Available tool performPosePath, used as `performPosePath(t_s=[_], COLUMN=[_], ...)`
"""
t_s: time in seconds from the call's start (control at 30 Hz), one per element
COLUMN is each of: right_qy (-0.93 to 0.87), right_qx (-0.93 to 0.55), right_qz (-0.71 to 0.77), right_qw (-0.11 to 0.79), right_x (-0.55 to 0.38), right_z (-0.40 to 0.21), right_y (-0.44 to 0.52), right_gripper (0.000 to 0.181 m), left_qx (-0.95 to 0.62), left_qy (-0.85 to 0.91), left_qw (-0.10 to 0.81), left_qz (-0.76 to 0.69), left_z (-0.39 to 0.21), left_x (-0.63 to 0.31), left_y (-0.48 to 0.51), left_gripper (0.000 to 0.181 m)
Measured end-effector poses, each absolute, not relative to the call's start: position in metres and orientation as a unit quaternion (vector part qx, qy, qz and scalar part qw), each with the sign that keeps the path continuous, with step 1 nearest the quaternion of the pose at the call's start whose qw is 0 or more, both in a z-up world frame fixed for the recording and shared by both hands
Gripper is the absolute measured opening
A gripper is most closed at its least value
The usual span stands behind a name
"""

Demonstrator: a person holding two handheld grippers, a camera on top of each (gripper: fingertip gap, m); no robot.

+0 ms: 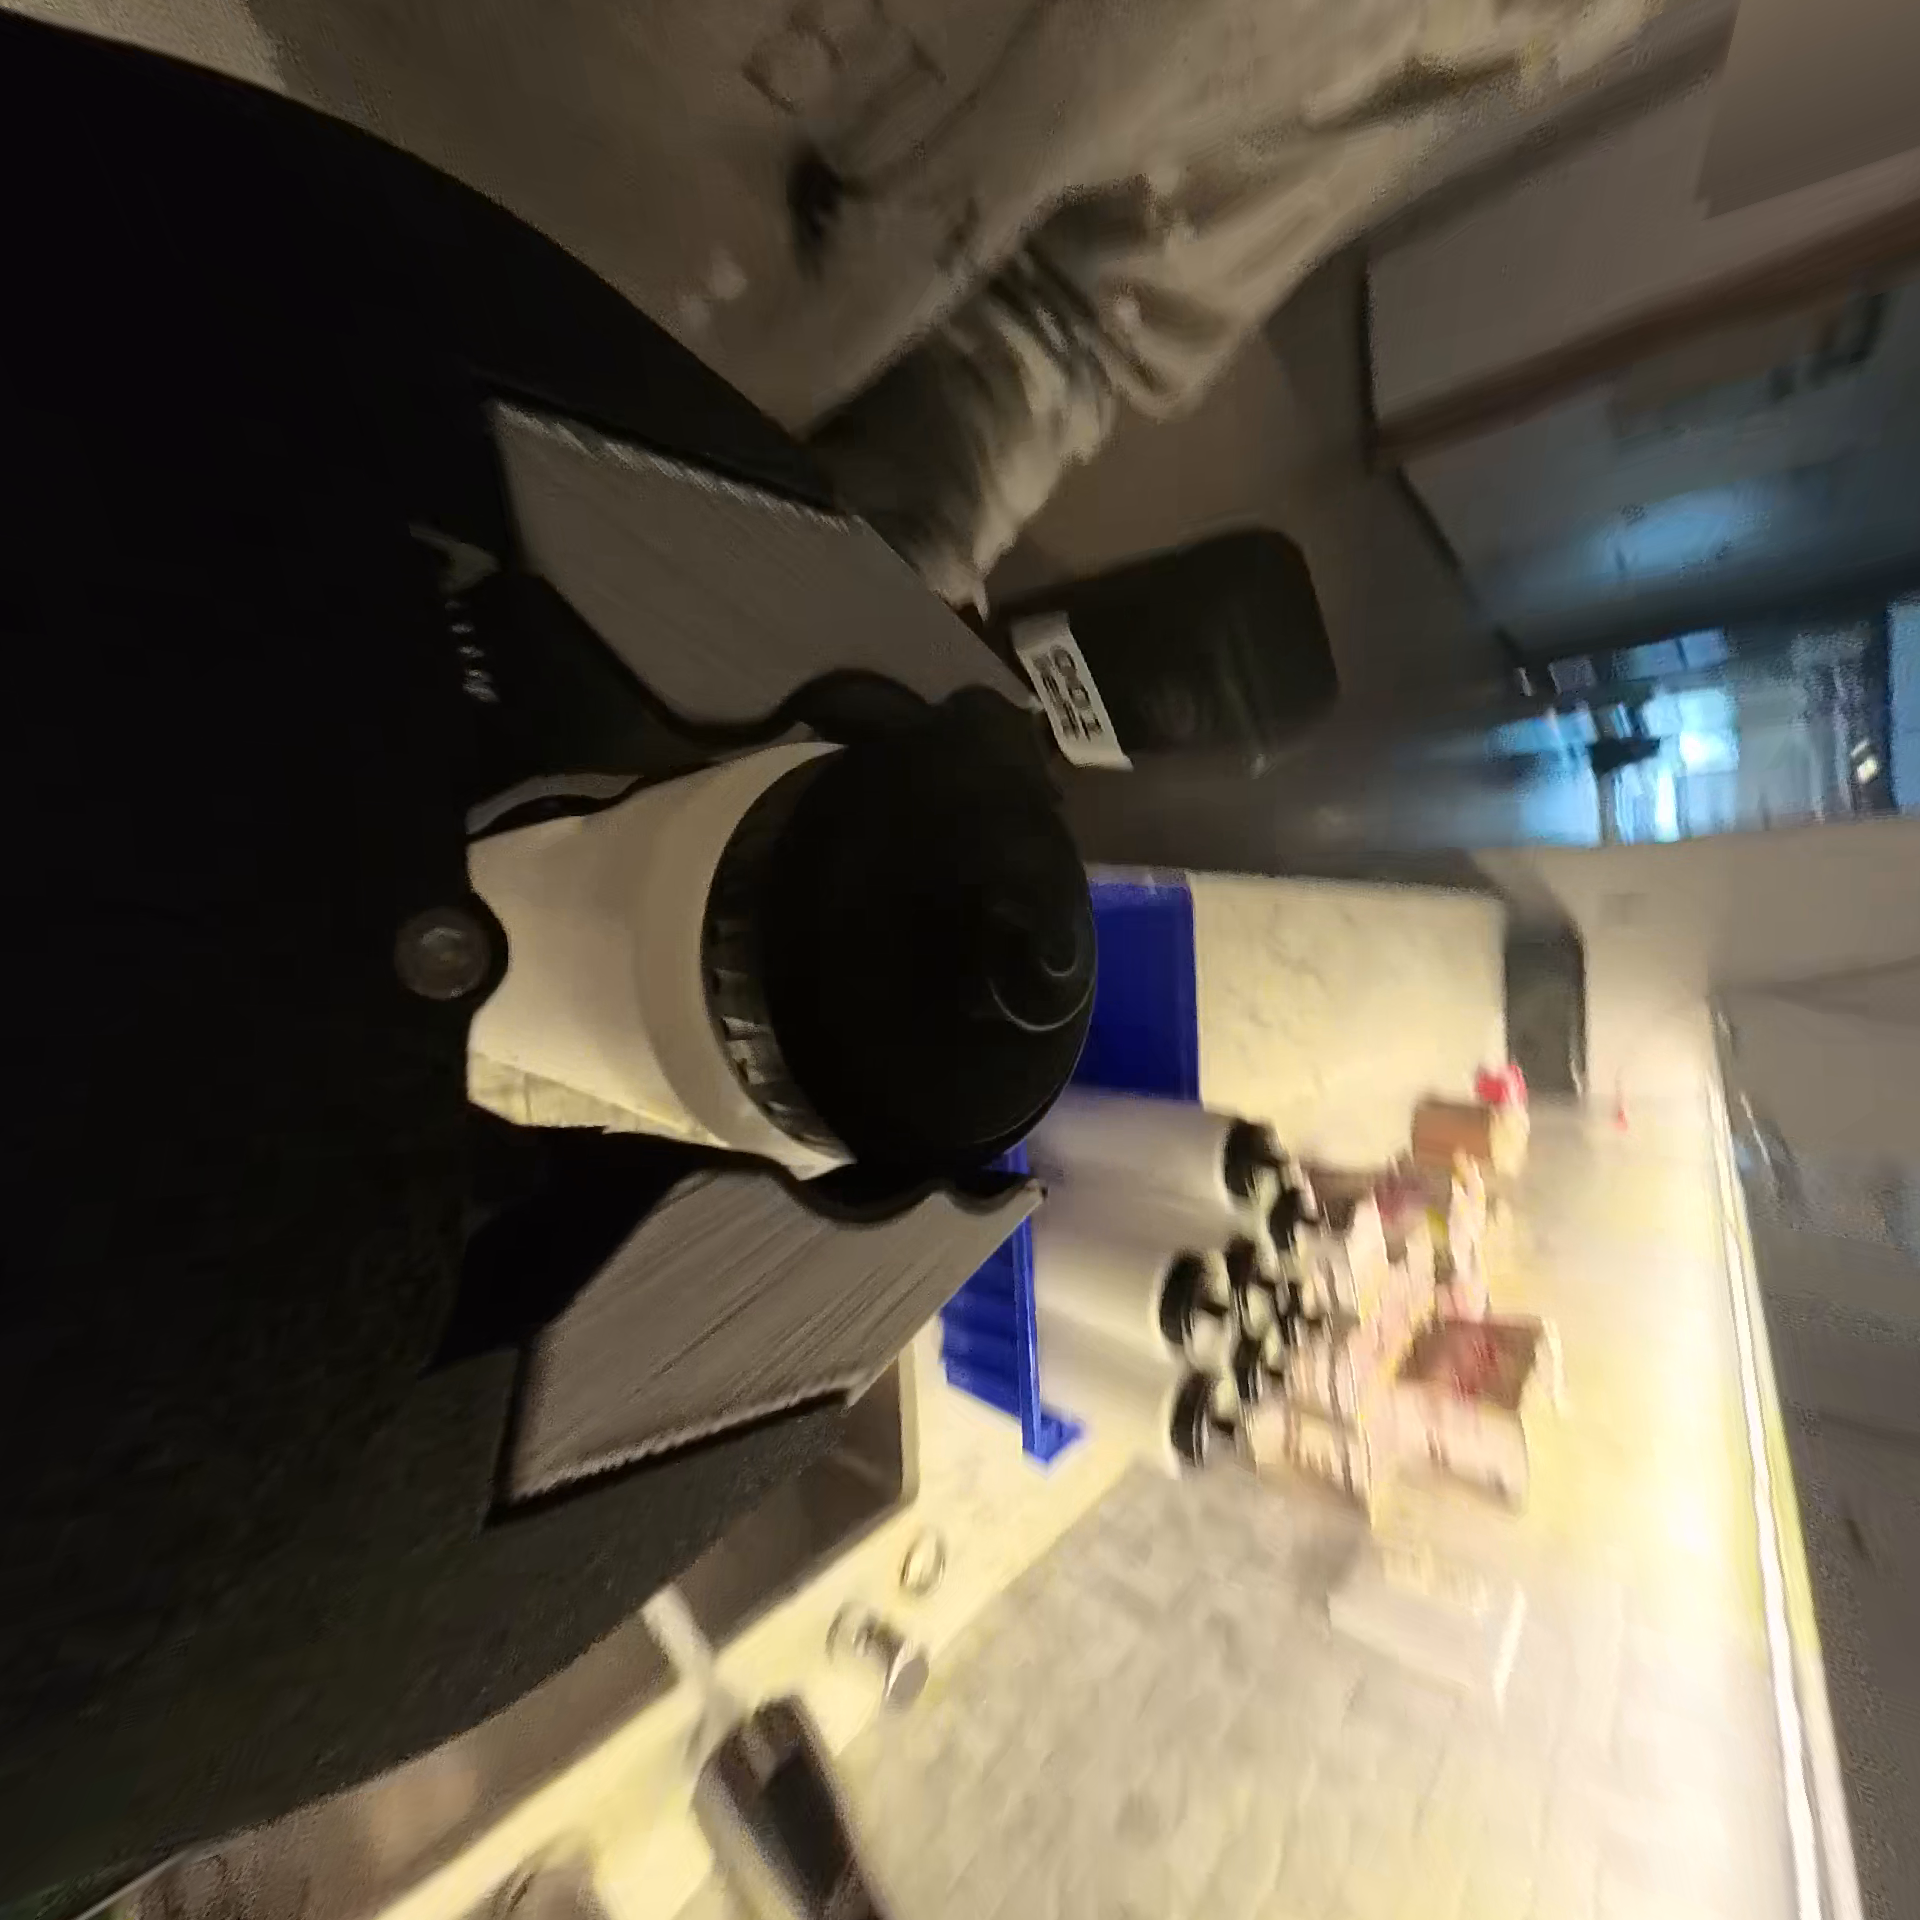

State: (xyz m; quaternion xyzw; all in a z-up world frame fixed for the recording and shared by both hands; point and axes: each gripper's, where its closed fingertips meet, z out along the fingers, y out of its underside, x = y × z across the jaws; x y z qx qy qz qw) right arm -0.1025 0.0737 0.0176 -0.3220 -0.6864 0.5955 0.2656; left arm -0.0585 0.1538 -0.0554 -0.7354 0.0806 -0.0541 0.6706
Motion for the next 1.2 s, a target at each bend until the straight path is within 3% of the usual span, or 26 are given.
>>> performPosePath(t_s=[0.13, 0.23, 0.4, 0.6, 0.73, 1.0, 1.2], right_qy=[-0.595, -0.529, -0.557, -0.735, -0.785, -0.719, -0.609], right_qx=[-0.456, -0.517, -0.502, -0.385, -0.334, -0.48, -0.569], right_qz=[0.477, 0.434, 0.489, 0.501, 0.494, 0.456, 0.433], right_qw=[0.459, 0.513, 0.447, 0.244, 0.166, 0.212, 0.342], right_x=[-0.114, -0.11, -0.112, -0.095, -0.084, -0.099, -0.113], right_z=[0.009, 0.005, 0.011, 0.004, 0.001, -0.019, -0.027], right_y=[0.099, 0.101, 0.096, 0.084, 0.08, 0.097, 0.11], right_gripper=[0.082, 0.079, 0.079, 0.079, 0.079, 0.079, 0.085], left_qx=[-0.751, -0.746, -0.735, -0.736, -0.736, -0.77, -0.771], left_qy=[0.03, 0.023, 0.024, 0.093, 0.118, 0.071, 0.031], left_qw=[0.659, 0.665, 0.678, 0.669, 0.664, 0.634, 0.636], left_qz=[-0.031, -0.014, -0.017, -0.038, -0.064, -0.013, 0.009], left_z=[-0.062, -0.064, -0.06, -0.059, -0.056, -0.077, -0.084], left_x=[-0.075, -0.083, -0.083, -0.064, -0.051, -0.067, -0.08], left_y=[0.158, 0.159, 0.158, 0.157, 0.157, 0.162, 0.165], left_gripper=[0.103, 0.104, 0.102, 0.102, 0.102, 0.104, 0.104])
